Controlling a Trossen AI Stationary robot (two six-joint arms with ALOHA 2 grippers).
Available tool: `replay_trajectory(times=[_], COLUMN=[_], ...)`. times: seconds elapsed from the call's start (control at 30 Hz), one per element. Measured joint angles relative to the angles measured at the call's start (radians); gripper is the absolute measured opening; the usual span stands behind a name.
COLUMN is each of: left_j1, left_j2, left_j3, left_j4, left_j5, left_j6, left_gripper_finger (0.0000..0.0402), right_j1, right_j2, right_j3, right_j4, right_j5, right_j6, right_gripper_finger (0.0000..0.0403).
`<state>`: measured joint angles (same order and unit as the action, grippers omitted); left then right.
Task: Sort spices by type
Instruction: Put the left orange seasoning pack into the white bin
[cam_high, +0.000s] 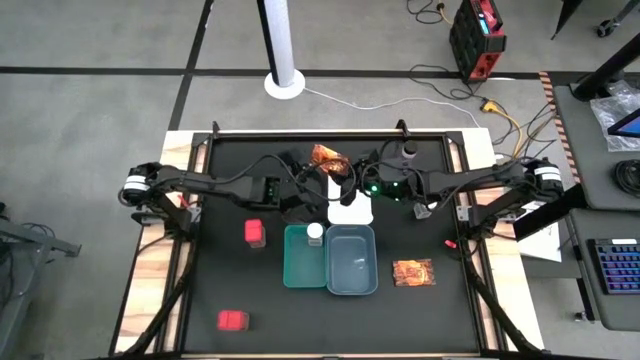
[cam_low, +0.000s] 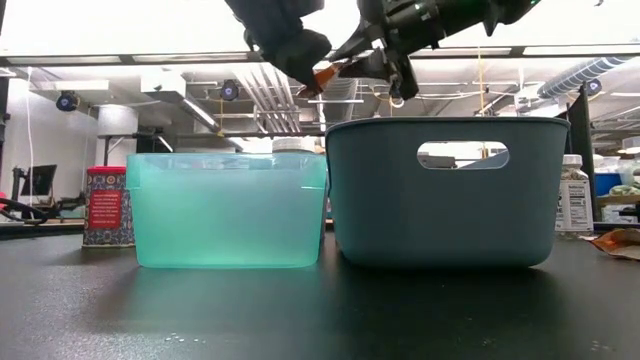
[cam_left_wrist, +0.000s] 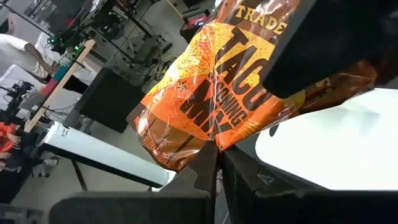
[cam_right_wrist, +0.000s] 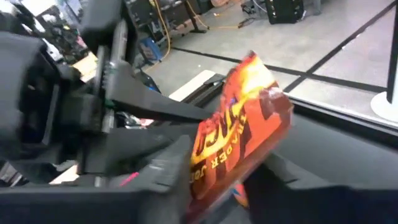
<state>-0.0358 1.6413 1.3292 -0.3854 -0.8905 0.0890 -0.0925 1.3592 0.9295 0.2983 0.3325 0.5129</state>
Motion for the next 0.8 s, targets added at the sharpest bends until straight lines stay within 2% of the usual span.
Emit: replay_trajectory(times=[0.1, 0.27, 0.33, 0.57, 0.8], left_j1=[0.000, 0.000, -0.001, 0.000, -0.012], left_j2=[-0.004, -0.026, -0.041, -0.119, -0.197], left_j3=[0.000, -0.001, -0.001, -0.003, -0.012], left_j4=[0.001, -0.026, -0.055, -0.237, -0.313], left_j5=[0.011, 0.073, 0.078, 0.230, 0.250], left_j6=[-0.017, -0.022, -0.021, -0.026, -0.100], left_gripper_finger=[0.0012, 0.0066, 0.0095, 0.0177, 0.0190], right_j1=[0.000, 0.000, 0.000, -0.020, -0.080], right_j2=[-0.006, -0.039, -0.058, -0.073, 0.044], right_j3=[0.001, 0.002, 0.018, 0.223, 0.490], right_j4=[-0.003, -0.058, -0.131, -0.611, -1.088], right_j5=[0.003, 0.005, 0.008, 0.008, 0.001], right_j6=[-0.019, -0.045, -0.064, -0.216, -0.379], right_gripper_finger=[0.0032, 0.0012, 0.0011, 0.0010, 0.0010])
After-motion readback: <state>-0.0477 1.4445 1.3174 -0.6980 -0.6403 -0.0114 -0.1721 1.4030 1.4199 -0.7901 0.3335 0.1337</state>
